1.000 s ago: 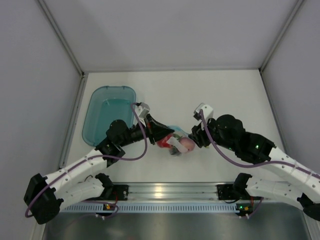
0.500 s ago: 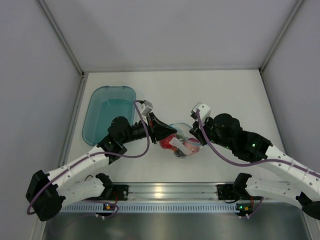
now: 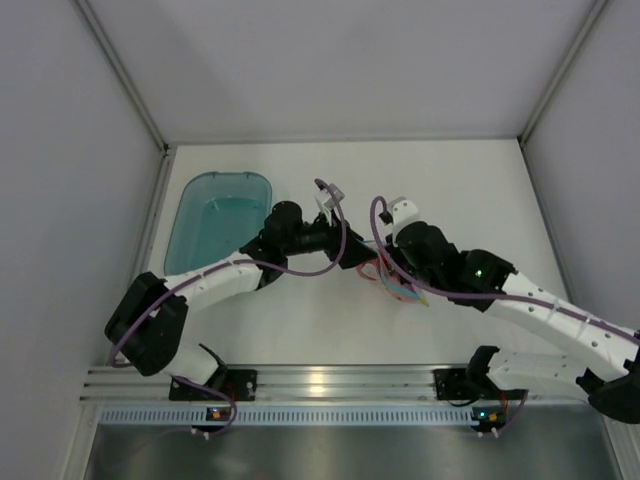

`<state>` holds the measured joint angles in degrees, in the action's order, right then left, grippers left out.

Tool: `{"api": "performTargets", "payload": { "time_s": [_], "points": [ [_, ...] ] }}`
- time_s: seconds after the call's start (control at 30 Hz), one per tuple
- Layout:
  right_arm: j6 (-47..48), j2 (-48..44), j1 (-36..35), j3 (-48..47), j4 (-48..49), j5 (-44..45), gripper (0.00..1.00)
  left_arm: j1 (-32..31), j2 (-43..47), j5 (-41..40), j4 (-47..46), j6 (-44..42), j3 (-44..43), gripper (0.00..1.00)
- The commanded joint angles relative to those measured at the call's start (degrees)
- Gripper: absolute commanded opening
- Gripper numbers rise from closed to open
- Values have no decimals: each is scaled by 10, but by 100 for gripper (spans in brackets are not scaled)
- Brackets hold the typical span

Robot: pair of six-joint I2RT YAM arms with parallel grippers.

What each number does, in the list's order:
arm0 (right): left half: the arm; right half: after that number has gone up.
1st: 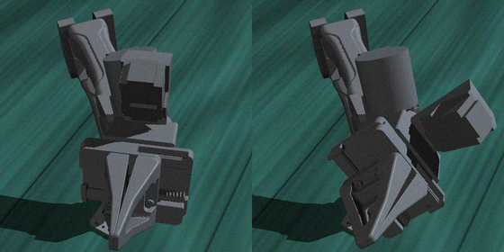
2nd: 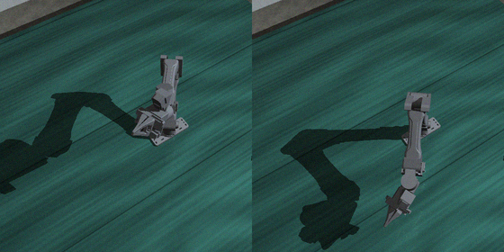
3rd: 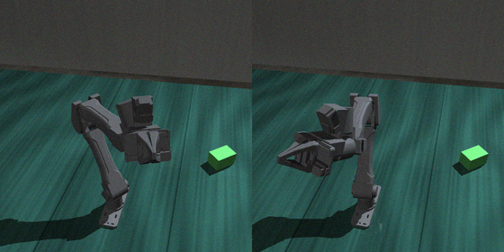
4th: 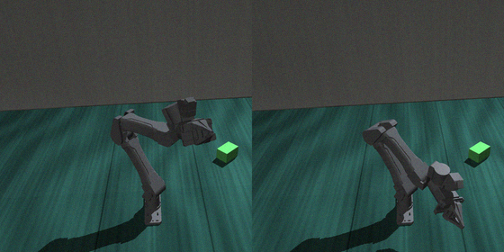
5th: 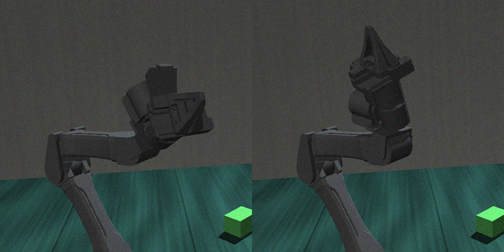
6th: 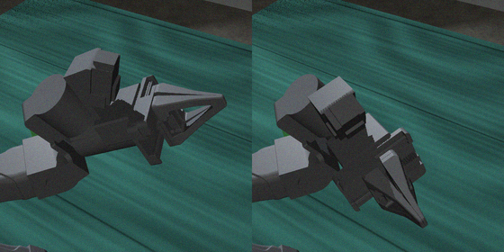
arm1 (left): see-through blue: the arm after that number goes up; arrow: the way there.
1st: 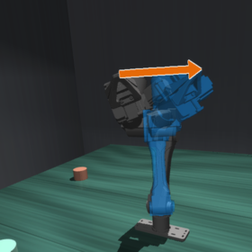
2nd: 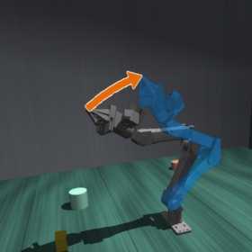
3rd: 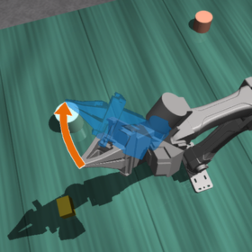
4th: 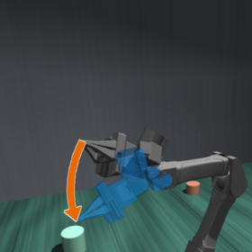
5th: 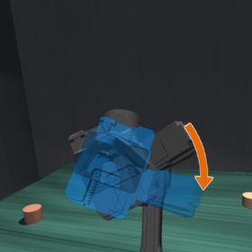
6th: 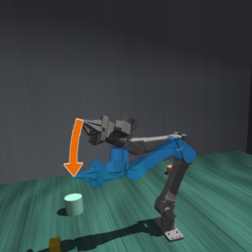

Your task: Open the zip-top bag and remove the fake food

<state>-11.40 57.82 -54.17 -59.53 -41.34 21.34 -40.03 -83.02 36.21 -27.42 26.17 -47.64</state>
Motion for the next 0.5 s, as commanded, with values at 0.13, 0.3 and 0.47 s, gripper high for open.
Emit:
{"api": "performTargets", "payload": {
  "time_s": [0.13, 0.3, 0.47],
  "points": [
    [-93, 54, 6, -12, 56, 110, 0, -5, 15, -112, -18, 76, 29, 98],
    [-117, 68, 6, -1, 109, 159, 0, -34, 80, -271, -5, 140, 101, 98],
    [-160, 96, 6, 3, 143, 194, 0, -91, 81, -419, 90, 171, 83, 98]
  ]
}}
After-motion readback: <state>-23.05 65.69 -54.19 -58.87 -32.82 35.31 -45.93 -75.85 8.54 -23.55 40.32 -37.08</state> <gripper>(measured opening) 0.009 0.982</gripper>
